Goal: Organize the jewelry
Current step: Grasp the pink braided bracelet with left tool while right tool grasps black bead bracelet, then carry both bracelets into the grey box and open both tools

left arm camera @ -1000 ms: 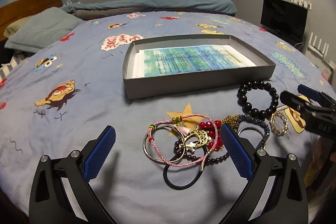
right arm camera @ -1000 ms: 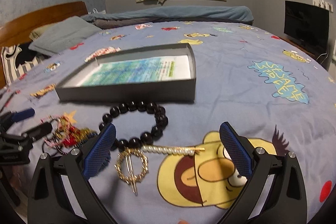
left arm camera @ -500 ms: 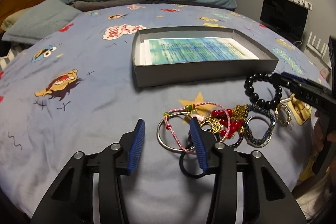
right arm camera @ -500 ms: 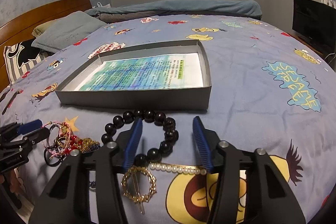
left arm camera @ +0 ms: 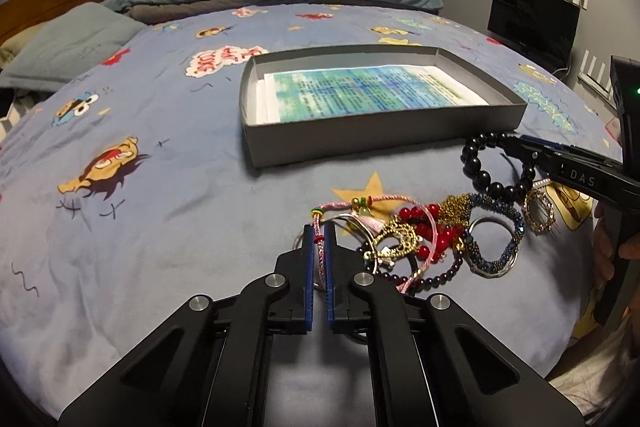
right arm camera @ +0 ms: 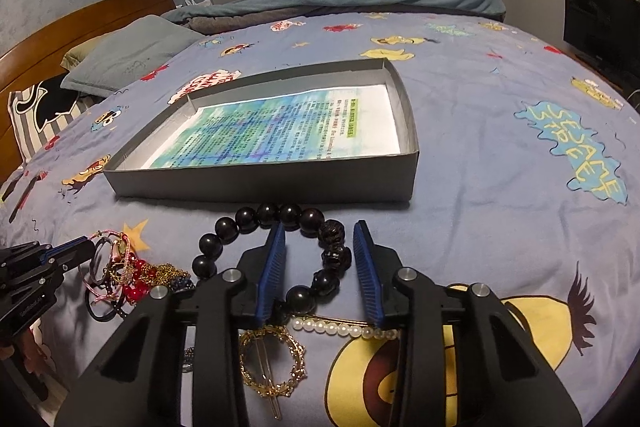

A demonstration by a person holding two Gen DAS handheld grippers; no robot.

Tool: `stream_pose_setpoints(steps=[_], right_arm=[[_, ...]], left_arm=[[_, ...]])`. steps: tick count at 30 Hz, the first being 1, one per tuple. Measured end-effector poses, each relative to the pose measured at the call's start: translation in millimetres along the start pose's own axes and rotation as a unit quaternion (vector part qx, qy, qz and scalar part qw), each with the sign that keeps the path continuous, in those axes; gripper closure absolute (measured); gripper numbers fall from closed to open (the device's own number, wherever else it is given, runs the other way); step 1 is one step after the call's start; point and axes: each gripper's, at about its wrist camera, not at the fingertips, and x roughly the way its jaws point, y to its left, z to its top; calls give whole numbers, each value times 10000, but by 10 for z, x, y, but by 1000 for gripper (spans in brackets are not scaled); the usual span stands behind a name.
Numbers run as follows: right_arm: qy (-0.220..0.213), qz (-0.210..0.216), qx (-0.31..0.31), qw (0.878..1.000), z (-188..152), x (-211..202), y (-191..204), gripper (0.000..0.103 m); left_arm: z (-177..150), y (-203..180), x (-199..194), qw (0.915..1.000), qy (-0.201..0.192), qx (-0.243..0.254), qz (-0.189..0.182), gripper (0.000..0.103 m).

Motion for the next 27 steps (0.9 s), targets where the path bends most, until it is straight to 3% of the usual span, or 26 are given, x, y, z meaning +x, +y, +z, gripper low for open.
stream_pose_setpoints(steps=[3,6,15,22,27], right_arm=[[121,72,133,9998,-4,44,-51,72],[159,21,53,9999,-9,53,-35,88],[-395,110,-428,9982,198,-330,164,88],[-736,71,-626,9953,509,-528,207,88],[-960,-21,-506,9941,813,-526,159,88]], left_arm=[[28,-4,-41,9999,-147,17,0,98],[63,-48,-97,9994,-322,139,6,98],[359,-160,-375,9948,-877,478,-194,98],[905,-66,-471,9915,-1162,473,-354,98],[1296,-39,-268,9920,-1157,312,-395,98]])
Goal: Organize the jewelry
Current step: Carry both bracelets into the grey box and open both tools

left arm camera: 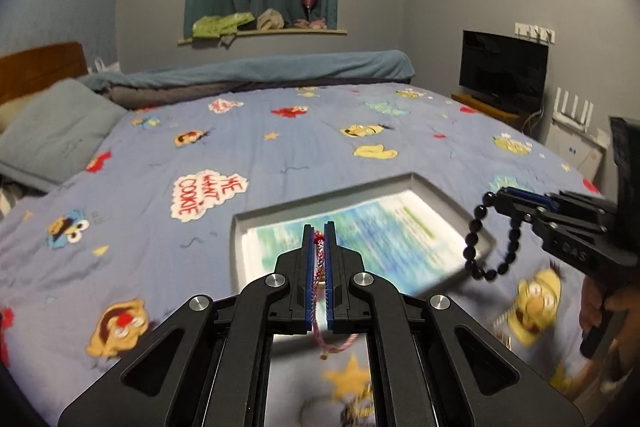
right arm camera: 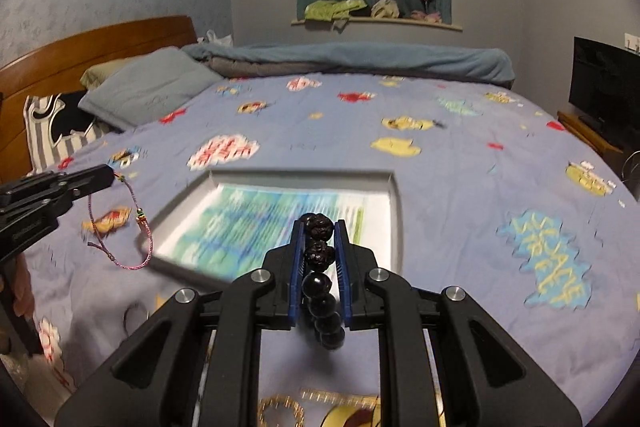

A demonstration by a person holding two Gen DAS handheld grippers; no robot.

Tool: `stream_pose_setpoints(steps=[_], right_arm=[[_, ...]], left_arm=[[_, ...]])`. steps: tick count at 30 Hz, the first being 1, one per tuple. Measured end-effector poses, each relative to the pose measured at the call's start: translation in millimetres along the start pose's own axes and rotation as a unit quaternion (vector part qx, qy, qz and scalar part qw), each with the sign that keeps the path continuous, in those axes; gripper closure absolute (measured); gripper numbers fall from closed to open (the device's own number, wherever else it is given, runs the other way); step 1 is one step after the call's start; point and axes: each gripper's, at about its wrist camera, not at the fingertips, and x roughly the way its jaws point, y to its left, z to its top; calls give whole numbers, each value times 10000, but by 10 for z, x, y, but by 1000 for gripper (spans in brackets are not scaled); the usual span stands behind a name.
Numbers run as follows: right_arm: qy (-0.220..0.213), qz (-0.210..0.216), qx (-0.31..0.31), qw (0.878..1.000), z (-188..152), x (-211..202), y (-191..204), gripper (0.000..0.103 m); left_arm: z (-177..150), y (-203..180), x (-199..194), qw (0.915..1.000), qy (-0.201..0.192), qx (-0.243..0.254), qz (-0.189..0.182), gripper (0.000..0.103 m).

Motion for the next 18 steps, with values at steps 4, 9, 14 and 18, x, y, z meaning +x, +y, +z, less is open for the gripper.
stream_pose_setpoints(steps=[4,9,14,18], right_arm=[[-83,-45,142,9999,178,211,-61,88],[119,-86,353,9993,218,724,-142,88],[438,-263,506,9974,142,1119,-307,88],[569,-512,567,9954,81,1268,-474,88]], left_arm=[[196,73,371,9998,53,-179,66,98],[223,213,916,9977,372,-565,-4,98],[64,355,1382,9936,867,-668,266,98],[-17,455,1547,9905,1081,-698,493,98]])
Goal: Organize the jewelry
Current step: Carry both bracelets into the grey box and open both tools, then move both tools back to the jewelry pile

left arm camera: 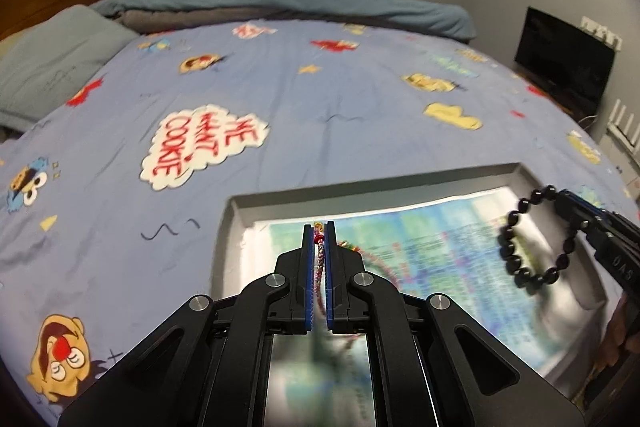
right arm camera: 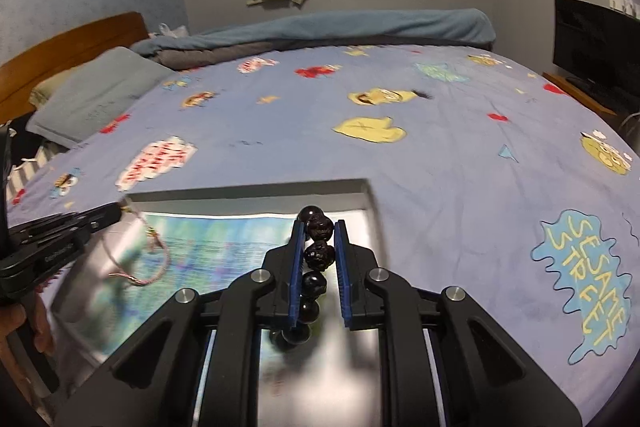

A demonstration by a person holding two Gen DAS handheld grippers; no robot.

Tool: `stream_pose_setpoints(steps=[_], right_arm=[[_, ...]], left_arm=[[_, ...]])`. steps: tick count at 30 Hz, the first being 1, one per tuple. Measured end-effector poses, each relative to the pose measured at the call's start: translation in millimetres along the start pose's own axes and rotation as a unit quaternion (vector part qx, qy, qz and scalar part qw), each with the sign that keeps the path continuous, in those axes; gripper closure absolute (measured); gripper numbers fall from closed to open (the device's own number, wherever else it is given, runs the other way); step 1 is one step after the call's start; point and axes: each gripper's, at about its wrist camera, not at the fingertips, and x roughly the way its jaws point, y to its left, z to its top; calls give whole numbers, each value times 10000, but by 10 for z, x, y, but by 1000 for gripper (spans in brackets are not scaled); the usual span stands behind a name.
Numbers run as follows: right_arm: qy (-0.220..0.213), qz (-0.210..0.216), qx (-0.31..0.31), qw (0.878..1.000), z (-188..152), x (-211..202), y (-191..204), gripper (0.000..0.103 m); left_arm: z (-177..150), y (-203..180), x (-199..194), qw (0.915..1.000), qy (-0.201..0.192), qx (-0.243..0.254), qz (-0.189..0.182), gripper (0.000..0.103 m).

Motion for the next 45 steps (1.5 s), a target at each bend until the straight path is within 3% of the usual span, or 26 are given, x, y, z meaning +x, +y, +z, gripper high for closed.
stream_pose_setpoints(steps=[11,12,13,14,15,17,21,23,28,34,45], right_arm=[[335,76,-123,9993,-90,180,48,88],[346,90,-119,9993,-89,172,59,87],[333,105,-115,9993,-88,168,61,86],[298,115,-106,9994,-88,156,62,84],[261,109,-89,9996,-87,142,60,74],[175,213,-34,9996,-81,104,58,63],[97,305,3,9995,-62,21,78,63],[52,298,-15,9995,-55,-30,83,56],[-105,350,47,9993,-42,-244,84,35],[-344,421,82,9985,-45,-581,90,7],[-386,479,-5,9981,-216,-1220,88,5]], left_arm=[[-49,-137,138,9981,149,435,408,97],[-56,-126,144,9982,167,411,411,94],[-60,-119,141,9983,164,388,405,84],[-64,-117,128,9984,131,374,406,77],[-67,-119,105,9985,70,365,403,67],[-67,-124,40,9983,-91,402,421,64],[-91,-136,9,9981,-82,416,443,62],[-107,-131,-24,9982,-89,394,443,57],[-108,-134,-260,9977,-376,324,464,33],[-147,-139,-560,9961,-559,312,608,13],[-418,-85,-1184,9968,-573,240,495,9]])
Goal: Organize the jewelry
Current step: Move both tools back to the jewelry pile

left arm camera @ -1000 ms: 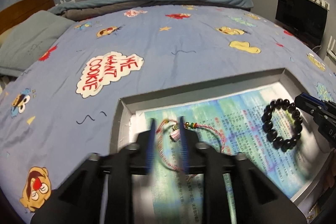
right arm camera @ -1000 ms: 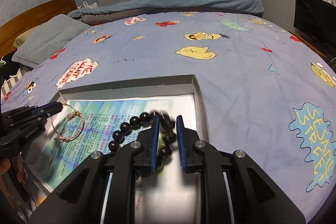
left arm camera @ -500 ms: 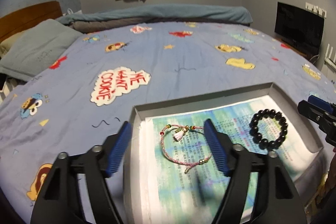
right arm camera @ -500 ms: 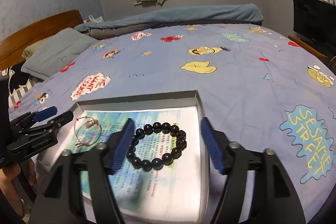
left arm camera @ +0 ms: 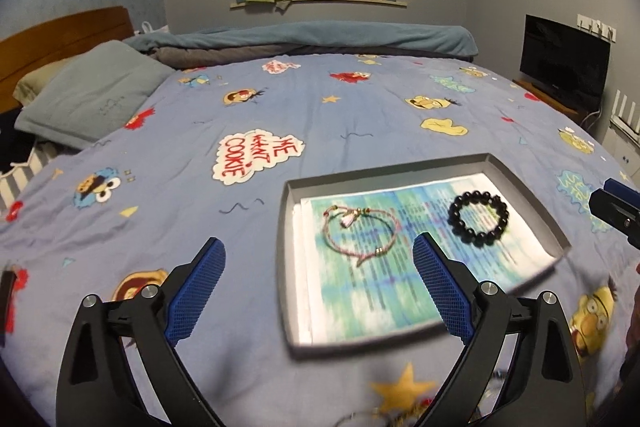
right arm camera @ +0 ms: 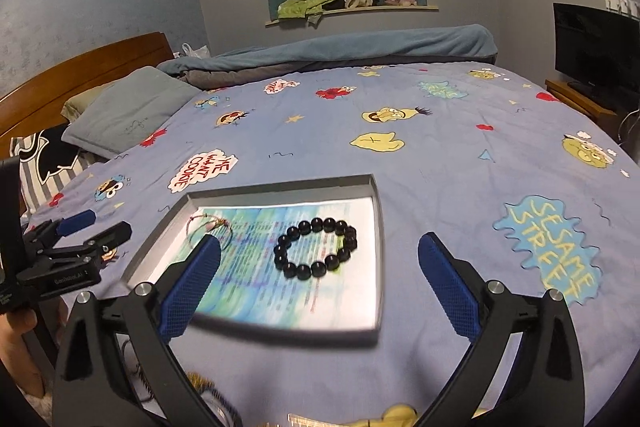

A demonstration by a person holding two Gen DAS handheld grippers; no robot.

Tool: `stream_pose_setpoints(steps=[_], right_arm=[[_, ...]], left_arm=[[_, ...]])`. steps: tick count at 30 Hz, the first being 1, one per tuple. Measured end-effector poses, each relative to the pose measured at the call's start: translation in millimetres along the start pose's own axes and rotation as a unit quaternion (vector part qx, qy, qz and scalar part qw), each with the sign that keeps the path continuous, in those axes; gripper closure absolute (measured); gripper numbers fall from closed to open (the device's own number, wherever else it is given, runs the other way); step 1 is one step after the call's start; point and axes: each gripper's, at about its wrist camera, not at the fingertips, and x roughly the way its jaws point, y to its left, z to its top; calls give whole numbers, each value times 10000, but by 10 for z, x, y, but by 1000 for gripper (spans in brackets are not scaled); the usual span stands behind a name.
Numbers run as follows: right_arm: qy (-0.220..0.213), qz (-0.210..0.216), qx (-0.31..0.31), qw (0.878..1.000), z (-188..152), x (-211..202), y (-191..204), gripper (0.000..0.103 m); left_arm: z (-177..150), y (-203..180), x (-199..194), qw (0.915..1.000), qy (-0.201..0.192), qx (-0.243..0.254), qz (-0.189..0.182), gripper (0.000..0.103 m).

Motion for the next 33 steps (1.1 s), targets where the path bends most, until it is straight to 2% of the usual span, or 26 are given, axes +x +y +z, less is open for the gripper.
stream_pose_setpoints(steps=[7,15,25,28,33], right_arm=[[-185,-22,-134,9997,-70,-417,19,5],[-122,-127,-203,9996,-361,-661,-45,5],[269,-311,-109,9991,-861,-487,-181,5],[341,-320,-129,9988,-983,-433,-216,5],[569,-119,-266,9980,-1140,-346,-183,5]], left_arm=[[-226,25,-351,9998,-2,204,-6,8],[-654,79,-465,9991,378,151,-146,8],[-1037,40,-388,9980,602,106,-180,8],[-1105,7,-376,9975,630,133,-290,8],[-1173,-87,-337,9962,718,306,-396,8]])
